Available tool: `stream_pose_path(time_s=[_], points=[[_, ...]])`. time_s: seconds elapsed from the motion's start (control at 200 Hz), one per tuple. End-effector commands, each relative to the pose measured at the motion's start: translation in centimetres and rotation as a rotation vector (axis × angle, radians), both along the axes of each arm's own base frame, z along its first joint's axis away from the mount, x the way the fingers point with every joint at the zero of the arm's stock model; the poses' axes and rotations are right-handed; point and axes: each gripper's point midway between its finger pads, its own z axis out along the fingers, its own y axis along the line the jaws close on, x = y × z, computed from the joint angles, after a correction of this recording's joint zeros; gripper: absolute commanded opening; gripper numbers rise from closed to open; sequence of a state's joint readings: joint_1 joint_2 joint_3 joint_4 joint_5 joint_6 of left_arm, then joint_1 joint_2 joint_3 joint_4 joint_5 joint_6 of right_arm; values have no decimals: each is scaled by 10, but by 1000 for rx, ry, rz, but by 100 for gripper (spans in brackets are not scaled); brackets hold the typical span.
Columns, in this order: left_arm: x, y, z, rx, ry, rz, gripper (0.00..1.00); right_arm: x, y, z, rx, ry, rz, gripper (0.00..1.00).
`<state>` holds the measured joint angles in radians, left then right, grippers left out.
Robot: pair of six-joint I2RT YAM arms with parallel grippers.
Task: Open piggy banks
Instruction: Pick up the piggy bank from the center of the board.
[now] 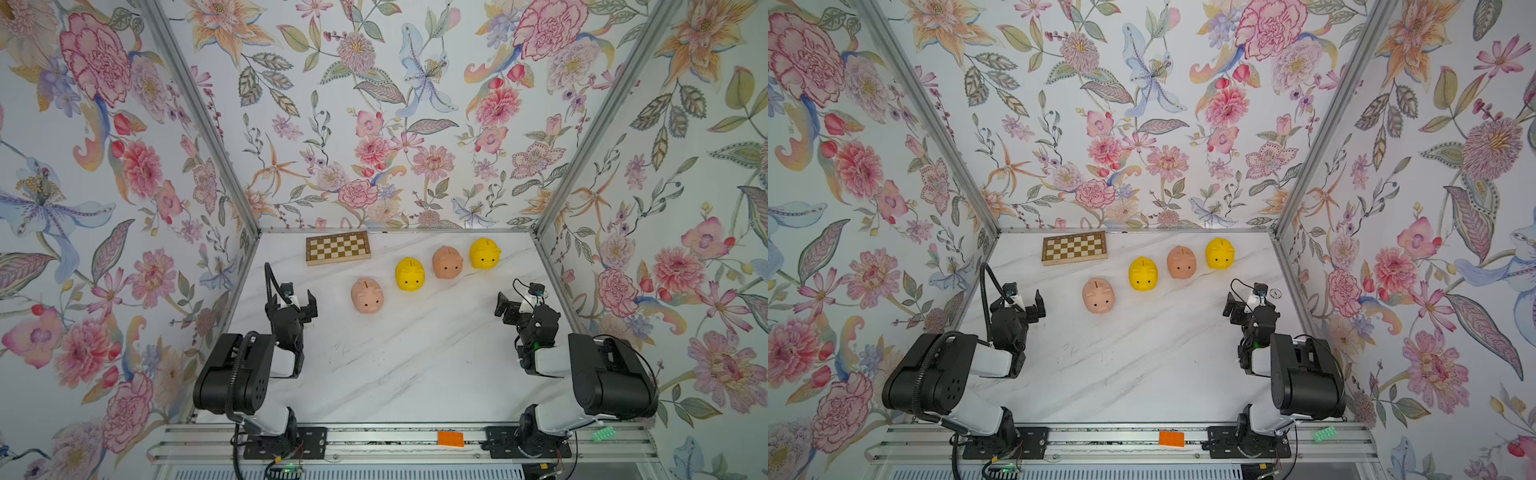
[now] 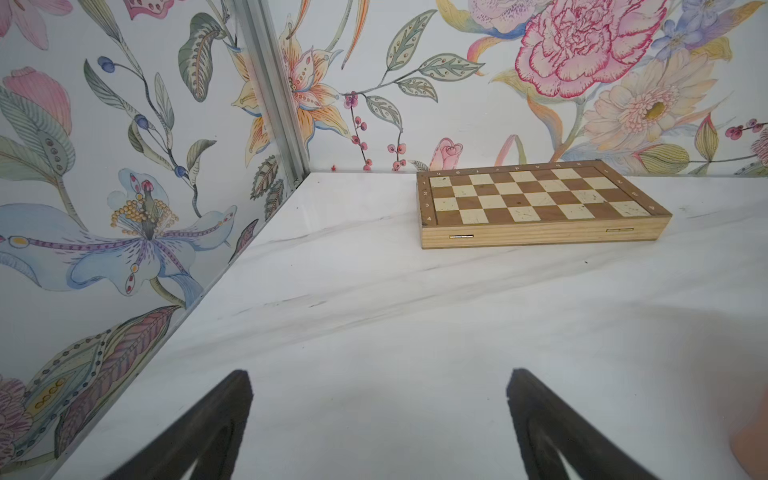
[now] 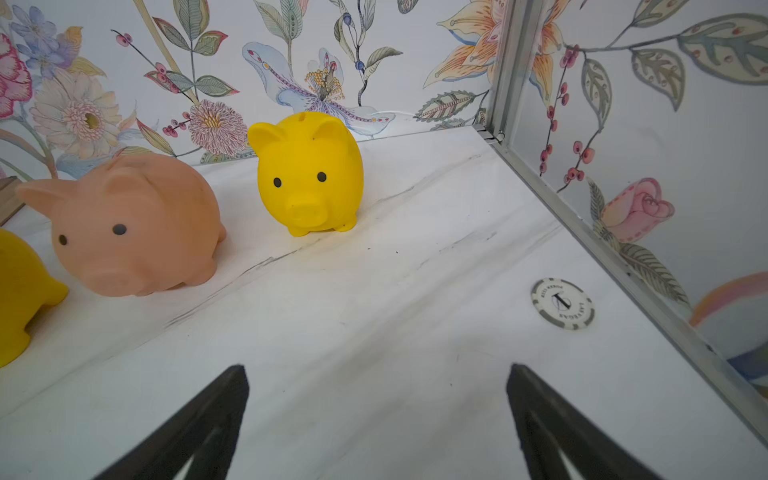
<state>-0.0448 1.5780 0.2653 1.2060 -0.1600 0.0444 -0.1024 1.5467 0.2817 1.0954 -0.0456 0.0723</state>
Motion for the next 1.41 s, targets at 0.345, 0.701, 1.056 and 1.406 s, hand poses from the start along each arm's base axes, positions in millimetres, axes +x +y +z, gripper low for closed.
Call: stream_pose_path(time_s=[0.345,0.701,1.056,1.406], points=[[4,0,5,4,-14,-11,99,4,0,6,12,-17,4,99],[6,-1,4,-3,-7,-20,99,4,0,7,11,-18,4,99],[-3,6,25,52,-43,102,99,5,1,6,11,-16,5,99],[-7,3,60,159,-10,260,99,5,-11,5,23,-9,-59,99]])
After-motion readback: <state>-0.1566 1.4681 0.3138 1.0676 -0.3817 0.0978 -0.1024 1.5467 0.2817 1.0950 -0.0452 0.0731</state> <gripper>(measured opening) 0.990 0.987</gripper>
